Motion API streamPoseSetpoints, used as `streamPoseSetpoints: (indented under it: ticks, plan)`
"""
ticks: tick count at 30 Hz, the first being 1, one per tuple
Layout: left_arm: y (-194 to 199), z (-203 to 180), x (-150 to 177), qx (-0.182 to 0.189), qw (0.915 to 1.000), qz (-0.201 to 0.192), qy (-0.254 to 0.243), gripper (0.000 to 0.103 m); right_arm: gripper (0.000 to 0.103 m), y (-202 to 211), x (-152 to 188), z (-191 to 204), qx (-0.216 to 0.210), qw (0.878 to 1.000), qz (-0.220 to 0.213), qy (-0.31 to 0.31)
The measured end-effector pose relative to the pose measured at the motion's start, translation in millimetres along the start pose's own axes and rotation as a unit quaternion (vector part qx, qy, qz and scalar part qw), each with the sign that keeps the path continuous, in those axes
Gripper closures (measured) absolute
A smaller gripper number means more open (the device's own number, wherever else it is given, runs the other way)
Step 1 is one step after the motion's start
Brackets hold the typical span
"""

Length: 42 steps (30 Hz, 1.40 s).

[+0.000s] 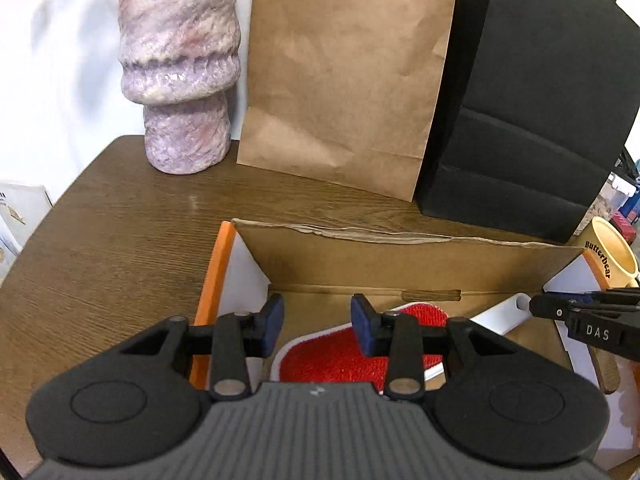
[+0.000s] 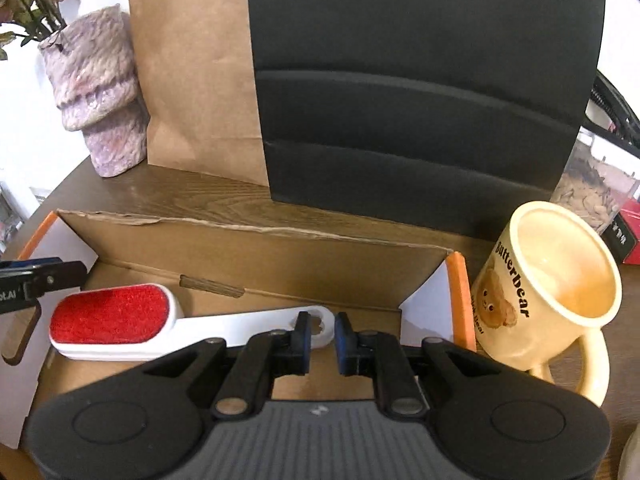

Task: Organize rigid objects
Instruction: 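Open the left gripper to drop the lint brush into the box, then pull both grippers back from the box toward the loose caps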

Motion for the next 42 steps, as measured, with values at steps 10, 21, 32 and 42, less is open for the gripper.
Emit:
streamPoseSetpoints:
  ticks: [10,21,32,42]
  plan:
    - [82.6,7.8,9.7,-0.012,0.9996,-0.025,-0.005,0.019,0.052,90.5,12.8,2.8,-0.028,0.999,-0.046,0.010]
    - [270.3,7.8,73.9,-0.021,0.9806,-0.193,-0.027,0.000,0.037,239.0,74.9,23.6,-0.053,0.983,-0.174,0.041]
    - [379.5,-0.5,177.7,-0.014,0.9497,-0.312,-0.023,0.000,0.021,337.1,163.2,51.1,-0.048,0.946,-0.311,0.074]
    - [436.1,-8.7,281.2,-0.023,0.9380,-0.345,-0.030,0.000,0.001,409.1,284.9,71.3,-0.017,0.913,-0.395,0.097]
Point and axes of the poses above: each gripper's, at about its wrist camera, not at the fingertips, and y roughly against the way its jaws point, z to its left, x to its underside, the point moved 8 cm from there along -y, roughly the way its jaws point, and after that the axes turned 2 degrees about -y, right-handed, at the moved point
